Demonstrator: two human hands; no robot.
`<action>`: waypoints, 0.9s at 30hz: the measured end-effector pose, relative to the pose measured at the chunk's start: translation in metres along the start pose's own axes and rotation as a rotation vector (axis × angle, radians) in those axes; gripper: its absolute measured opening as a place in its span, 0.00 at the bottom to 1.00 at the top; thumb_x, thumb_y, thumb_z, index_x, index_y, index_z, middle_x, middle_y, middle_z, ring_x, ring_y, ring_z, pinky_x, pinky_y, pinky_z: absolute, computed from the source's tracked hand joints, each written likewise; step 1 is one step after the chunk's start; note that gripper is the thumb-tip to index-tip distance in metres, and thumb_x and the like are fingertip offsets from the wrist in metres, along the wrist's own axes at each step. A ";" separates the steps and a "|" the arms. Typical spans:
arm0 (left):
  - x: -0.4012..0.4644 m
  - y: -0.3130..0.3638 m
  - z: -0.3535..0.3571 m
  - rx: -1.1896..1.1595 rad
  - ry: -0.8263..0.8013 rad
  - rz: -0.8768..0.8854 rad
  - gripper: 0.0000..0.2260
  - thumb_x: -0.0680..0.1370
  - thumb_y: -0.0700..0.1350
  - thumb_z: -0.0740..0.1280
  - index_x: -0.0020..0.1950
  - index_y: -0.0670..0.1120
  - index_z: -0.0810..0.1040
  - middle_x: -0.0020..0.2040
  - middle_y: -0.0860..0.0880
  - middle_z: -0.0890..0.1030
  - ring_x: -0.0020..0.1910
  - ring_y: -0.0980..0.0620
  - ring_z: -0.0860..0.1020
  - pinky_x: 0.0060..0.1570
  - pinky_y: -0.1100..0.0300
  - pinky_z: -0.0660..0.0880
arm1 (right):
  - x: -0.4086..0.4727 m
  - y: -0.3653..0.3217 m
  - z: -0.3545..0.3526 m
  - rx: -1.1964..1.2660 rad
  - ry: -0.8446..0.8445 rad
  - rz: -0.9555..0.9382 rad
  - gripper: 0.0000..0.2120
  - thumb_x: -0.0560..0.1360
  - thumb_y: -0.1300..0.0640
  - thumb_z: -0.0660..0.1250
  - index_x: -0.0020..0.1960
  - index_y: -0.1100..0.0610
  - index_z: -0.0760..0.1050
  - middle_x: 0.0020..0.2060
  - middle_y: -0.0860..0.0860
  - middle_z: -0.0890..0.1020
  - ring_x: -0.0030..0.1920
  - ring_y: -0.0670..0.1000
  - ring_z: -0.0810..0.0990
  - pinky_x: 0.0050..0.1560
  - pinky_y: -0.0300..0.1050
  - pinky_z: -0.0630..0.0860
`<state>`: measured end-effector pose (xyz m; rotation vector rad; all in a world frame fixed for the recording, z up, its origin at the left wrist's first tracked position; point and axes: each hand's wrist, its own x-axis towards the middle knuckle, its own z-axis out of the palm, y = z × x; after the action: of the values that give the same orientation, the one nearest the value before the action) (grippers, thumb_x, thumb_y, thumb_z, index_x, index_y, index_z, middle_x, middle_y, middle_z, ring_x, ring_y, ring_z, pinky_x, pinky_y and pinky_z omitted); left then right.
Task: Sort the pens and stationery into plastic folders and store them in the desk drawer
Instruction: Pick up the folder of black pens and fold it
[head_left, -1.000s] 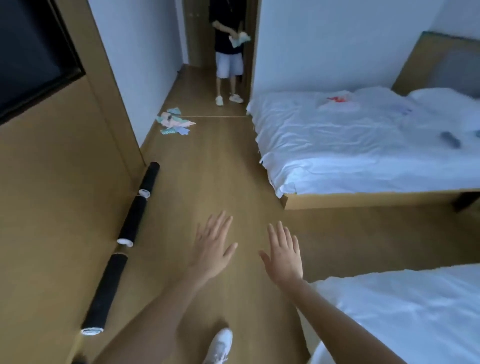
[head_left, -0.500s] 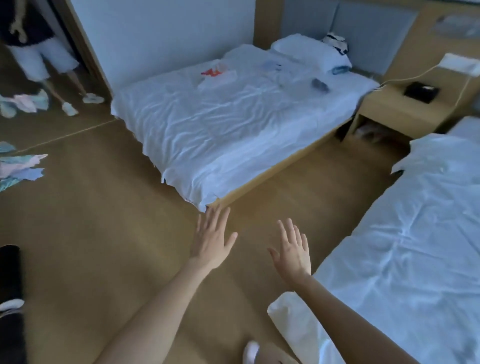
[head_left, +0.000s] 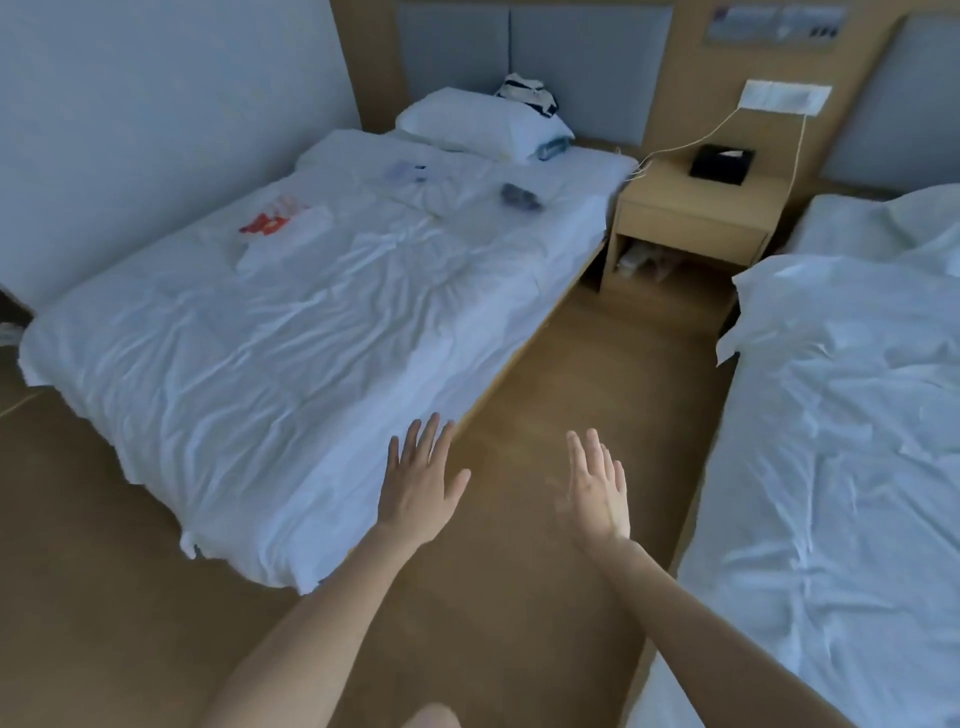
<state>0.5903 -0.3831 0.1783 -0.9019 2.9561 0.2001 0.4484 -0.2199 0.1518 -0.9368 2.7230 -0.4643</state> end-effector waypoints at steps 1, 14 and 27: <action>0.022 -0.001 0.000 0.005 -0.006 0.005 0.38 0.71 0.63 0.35 0.78 0.48 0.52 0.78 0.49 0.50 0.77 0.46 0.50 0.73 0.48 0.45 | 0.017 0.001 -0.001 0.012 -0.004 0.006 0.32 0.81 0.47 0.55 0.78 0.53 0.43 0.77 0.53 0.45 0.76 0.53 0.48 0.75 0.49 0.44; 0.384 -0.009 -0.008 -0.019 -0.048 0.167 0.29 0.81 0.60 0.45 0.78 0.48 0.43 0.78 0.49 0.43 0.77 0.47 0.45 0.73 0.48 0.43 | 0.329 0.006 -0.041 -0.028 -0.018 0.129 0.32 0.81 0.48 0.56 0.77 0.53 0.41 0.77 0.53 0.44 0.77 0.53 0.48 0.75 0.50 0.44; 0.699 0.080 -0.005 -0.048 -0.120 0.242 0.28 0.75 0.58 0.53 0.67 0.42 0.73 0.66 0.43 0.75 0.61 0.40 0.77 0.54 0.41 0.75 | 0.621 0.100 -0.098 0.023 -0.005 0.212 0.32 0.81 0.48 0.57 0.77 0.53 0.45 0.77 0.53 0.47 0.76 0.53 0.51 0.75 0.51 0.46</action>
<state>-0.0342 -0.7049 0.1358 -0.5139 2.9512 0.3227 -0.1167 -0.5135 0.1396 -0.6330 2.7653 -0.4502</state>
